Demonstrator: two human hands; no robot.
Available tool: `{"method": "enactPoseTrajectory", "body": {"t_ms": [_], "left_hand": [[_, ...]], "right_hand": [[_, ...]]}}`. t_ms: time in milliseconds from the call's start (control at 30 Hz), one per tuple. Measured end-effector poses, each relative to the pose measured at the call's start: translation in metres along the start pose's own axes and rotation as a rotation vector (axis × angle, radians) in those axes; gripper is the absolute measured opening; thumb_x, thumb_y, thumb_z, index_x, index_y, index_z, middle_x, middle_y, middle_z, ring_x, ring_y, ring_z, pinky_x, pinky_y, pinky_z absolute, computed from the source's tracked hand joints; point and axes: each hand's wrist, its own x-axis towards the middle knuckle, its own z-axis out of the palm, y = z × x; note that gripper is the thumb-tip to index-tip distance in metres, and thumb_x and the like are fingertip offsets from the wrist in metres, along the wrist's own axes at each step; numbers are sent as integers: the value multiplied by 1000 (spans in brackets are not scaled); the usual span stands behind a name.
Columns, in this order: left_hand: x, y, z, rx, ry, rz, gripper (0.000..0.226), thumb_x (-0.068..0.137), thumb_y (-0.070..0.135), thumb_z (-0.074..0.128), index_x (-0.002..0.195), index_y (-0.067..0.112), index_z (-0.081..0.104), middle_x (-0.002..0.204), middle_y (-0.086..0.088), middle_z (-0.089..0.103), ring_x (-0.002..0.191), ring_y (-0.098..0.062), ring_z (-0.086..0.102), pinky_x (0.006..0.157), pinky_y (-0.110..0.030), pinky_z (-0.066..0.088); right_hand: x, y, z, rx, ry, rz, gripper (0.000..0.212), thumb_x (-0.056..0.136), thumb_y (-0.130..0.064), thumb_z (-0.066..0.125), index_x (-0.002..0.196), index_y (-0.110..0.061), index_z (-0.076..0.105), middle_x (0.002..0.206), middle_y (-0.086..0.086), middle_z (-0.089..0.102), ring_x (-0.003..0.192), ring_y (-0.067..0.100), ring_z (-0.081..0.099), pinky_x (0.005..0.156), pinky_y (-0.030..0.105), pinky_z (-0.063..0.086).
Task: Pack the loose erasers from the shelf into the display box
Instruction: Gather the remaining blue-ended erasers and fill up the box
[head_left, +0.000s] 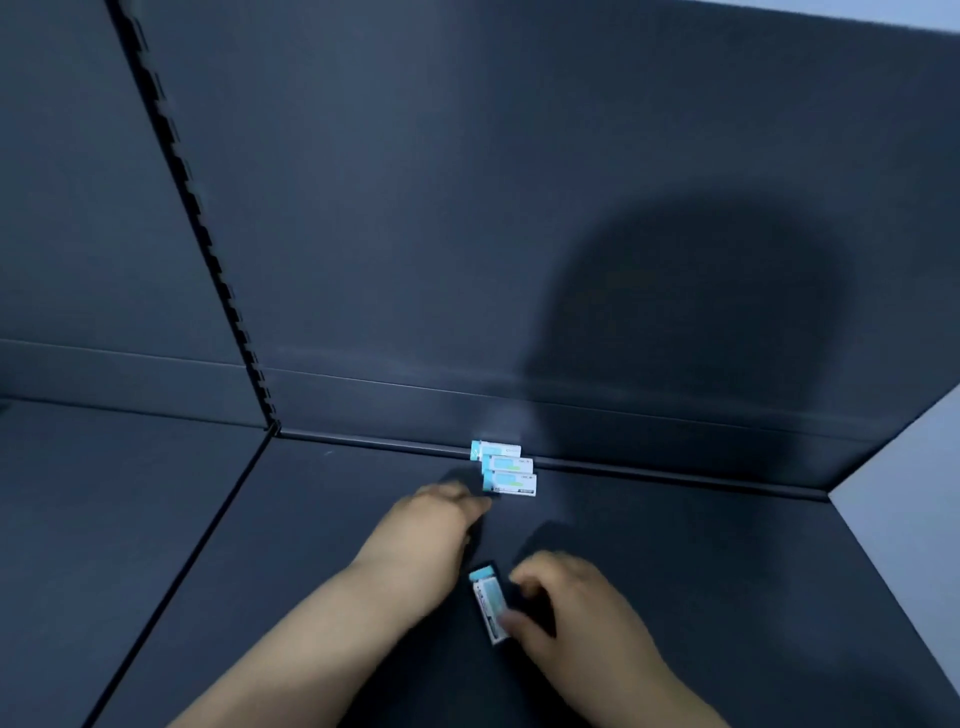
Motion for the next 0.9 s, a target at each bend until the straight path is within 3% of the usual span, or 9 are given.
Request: {"method": "enactPoseTrajectory", "body": {"t_ms": [67,133,300,433,633,733,800,900], "left_hand": [[23,-1,-2,70,15,24,52,87,11,50,137,26,41,133,1,43,123,-22,39,101,-30,35],[43,3,-1,81,-22,26,44,89,17,51,133,22,46,132,-2,42,122,-24,39,101,-32,35],[59,8,5,11,-93,-79,34,90,26,55,123,17,51,127,-6,42,121,-25,41,100,-33,37],[47,5,0,102,-141,-118,35,93,30,49,124,14,47,129,-8,44,121,-26,40,102,-36,35],[-6,-12,-27,-31,-160,-176,23,97,28,41,112,16,55,113,-8,52,102,-25,53,88,-31,42],[-40,-28,-37,-18,-206,-175,22,96,18,43,110,27,57,109,1,52,97,-16,54,86,-27,43],[-52,-27,-38,-79,-241,-180,20,93,24,43,102,36,57,105,6,47,94,-13,50,81,-24,41],[-56,-11,-31,-165,-214,-73,18,81,34,45,88,26,59,107,-2,50,89,-16,49,74,-23,36]], "right_hand": [[2,-2,4,-11,-87,-117,60,79,-49,60,132,-36,37,140,-18,33,127,7,30,103,21,26],[5,-6,7,-71,-150,-125,74,78,-48,61,141,-39,23,147,-23,18,133,5,17,106,26,20],[2,-2,12,-86,-109,-73,73,76,-51,62,138,-41,24,144,-25,23,131,3,16,99,25,19],[-4,-1,14,-72,-78,-21,72,70,-58,63,132,-42,29,137,-24,26,127,4,21,98,25,21],[-6,-5,15,-45,-21,16,68,63,-61,65,121,-41,37,125,-22,33,119,5,28,93,23,24],[-6,-5,15,-42,-6,3,68,62,-62,66,119,-41,38,121,-22,34,115,6,29,90,23,25],[-5,-4,14,-45,-5,0,67,61,-62,66,118,-40,39,118,-20,35,113,7,31,91,23,27],[-4,-5,13,-47,-11,-6,65,61,-62,67,116,-39,40,114,-18,37,111,8,33,92,25,30]]}}
